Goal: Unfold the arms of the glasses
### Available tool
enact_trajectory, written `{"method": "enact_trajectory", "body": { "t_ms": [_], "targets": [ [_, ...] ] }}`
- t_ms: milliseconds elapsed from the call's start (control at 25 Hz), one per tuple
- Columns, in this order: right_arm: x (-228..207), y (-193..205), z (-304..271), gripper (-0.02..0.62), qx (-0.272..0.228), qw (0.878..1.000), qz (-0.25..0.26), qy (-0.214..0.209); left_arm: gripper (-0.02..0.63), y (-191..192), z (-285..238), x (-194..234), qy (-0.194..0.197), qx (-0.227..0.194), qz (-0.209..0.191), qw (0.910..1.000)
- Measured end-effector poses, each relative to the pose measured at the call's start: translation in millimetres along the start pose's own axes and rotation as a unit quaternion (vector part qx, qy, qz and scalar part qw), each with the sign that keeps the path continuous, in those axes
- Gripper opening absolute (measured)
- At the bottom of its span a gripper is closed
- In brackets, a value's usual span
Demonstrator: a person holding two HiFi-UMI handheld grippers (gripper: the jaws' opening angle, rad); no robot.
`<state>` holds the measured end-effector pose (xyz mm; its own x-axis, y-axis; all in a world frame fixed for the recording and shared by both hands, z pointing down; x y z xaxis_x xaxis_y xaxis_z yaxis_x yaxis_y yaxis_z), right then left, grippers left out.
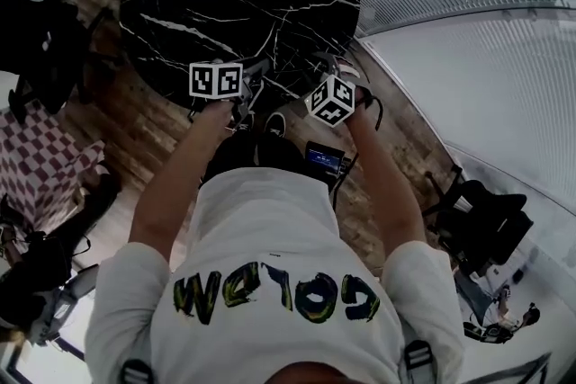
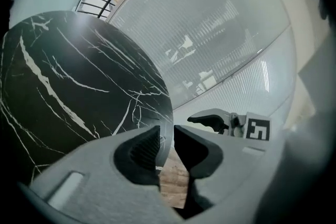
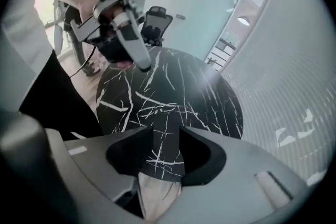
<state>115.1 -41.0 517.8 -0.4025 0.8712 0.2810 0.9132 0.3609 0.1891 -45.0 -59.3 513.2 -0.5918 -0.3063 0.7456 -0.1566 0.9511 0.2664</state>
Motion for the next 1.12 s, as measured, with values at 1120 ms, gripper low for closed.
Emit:
{"method": "enact_trajectory", "body": {
  "t_ms": [1120],
  "targets": [
    [-11.3, -79.1, 323.3, 0.002, -0.438, 0.858, -0.268, -0.004, -0.002, -2.9, 164.5, -223.5, -0.044, -0.223, -0.307, 0.9241]
  ]
}}
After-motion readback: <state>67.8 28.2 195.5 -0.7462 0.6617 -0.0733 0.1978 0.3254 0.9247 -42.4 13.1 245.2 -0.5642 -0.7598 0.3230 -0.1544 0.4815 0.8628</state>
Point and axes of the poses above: the fingertips, and each gripper's own axes: z backward along the fingers, x to its left, y out of its underside, the point moved 6 cm from there along z, backward along the fingers, and after that the axes turned 15 degrees about x, right-handed, at the moved point
